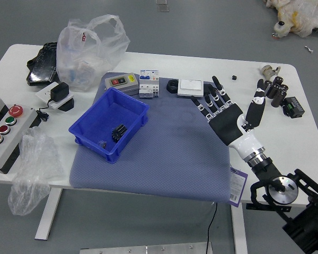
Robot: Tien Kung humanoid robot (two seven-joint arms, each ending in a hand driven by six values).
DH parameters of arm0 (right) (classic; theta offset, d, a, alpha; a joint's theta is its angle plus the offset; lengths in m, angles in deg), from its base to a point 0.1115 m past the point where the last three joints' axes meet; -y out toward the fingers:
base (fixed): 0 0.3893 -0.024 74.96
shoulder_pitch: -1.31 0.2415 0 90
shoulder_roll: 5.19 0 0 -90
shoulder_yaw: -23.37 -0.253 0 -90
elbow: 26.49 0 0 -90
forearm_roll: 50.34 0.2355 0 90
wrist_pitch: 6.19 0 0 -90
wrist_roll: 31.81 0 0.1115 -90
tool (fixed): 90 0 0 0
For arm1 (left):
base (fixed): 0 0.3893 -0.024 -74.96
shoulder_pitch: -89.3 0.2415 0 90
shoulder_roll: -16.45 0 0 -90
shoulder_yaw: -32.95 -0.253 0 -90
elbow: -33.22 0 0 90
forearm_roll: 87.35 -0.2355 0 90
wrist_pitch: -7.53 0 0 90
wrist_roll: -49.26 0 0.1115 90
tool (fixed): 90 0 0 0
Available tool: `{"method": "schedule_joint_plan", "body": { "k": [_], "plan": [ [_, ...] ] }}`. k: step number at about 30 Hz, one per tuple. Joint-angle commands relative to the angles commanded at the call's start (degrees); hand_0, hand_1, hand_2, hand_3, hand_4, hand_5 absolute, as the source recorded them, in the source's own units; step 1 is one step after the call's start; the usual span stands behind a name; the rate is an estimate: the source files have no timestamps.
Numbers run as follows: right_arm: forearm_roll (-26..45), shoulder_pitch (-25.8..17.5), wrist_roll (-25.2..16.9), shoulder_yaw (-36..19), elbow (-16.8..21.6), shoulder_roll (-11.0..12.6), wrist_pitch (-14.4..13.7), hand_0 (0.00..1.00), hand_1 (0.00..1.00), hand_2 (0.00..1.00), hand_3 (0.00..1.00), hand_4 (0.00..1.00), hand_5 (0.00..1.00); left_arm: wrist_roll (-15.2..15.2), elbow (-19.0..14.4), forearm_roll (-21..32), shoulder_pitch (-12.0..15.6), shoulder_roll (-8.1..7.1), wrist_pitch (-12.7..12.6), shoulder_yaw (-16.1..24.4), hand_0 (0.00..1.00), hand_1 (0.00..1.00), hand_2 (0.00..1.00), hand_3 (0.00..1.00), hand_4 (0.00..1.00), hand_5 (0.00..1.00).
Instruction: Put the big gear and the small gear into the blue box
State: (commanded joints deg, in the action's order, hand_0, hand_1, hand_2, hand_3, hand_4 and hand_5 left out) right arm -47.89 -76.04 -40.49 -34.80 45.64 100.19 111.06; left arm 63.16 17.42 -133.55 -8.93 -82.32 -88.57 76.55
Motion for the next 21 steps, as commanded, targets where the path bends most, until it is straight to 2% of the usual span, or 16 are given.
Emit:
{"method": "schedule_joint_plan", "body": {
  "k": [2,3,7,8,9,14,21],
  "plan": [
    [0.1,0.0,0.2,0.1,0.0,0.0,0.0,0.964,0.272,0.609,0.783,0.998,0.998,0.0,0.0,0.0,0.0,-0.02,0.0,0.0,0.629,0.469,0.531,0.705,0.739,0.521],
    [0.2,0.0,0.3,0.1,0.0,0.0,0.0,0.967,0.291,0.659,0.853,0.998,0.998,0.0,0.0,0.0,-0.1,-0.02,0.0,0.0,0.628,0.47,0.53,0.705,0.74,0.521],
    [0.0,-0.1,1.1,0.3,0.0,0.2,0.4,0.967,0.291,0.659,0.853,0.998,0.998,0.0,0.0,-0.1,0.0,-0.02,0.0,0.1,0.628,0.47,0.53,0.705,0.74,0.521],
    [-1.0,0.0,0.9,0.3,0.0,0.3,-0.3,0.967,0.291,0.659,0.853,0.998,0.998,0.1,0.0,-0.2,0.0,-0.02,0.0,0.1,0.628,0.47,0.53,0.705,0.74,0.521],
    [-1.6,0.0,0.7,0.2,0.0,0.3,-1.0,0.998,0.998,0.998,0.998,0.998,0.998,0.1,0.0,-0.2,0.0,-0.02,0.0,0.2,0.629,0.47,0.531,0.705,0.74,0.52],
    [-2.7,0.0,-0.9,-0.1,0.0,0.2,-3.4,0.998,0.998,0.998,0.998,0.998,0.998,0.1,0.0,-0.3,0.0,-0.01,0.0,0.1,0.629,0.47,0.531,0.705,0.74,0.52],
    [-2.2,0.0,-2.4,-0.6,-0.3,0.1,-5.0,0.998,0.998,0.998,0.998,0.998,0.998,0.0,0.0,-0.3,0.0,0.03,0.1,0.1,0.629,0.47,0.531,0.706,0.741,0.522]
  ]
}}
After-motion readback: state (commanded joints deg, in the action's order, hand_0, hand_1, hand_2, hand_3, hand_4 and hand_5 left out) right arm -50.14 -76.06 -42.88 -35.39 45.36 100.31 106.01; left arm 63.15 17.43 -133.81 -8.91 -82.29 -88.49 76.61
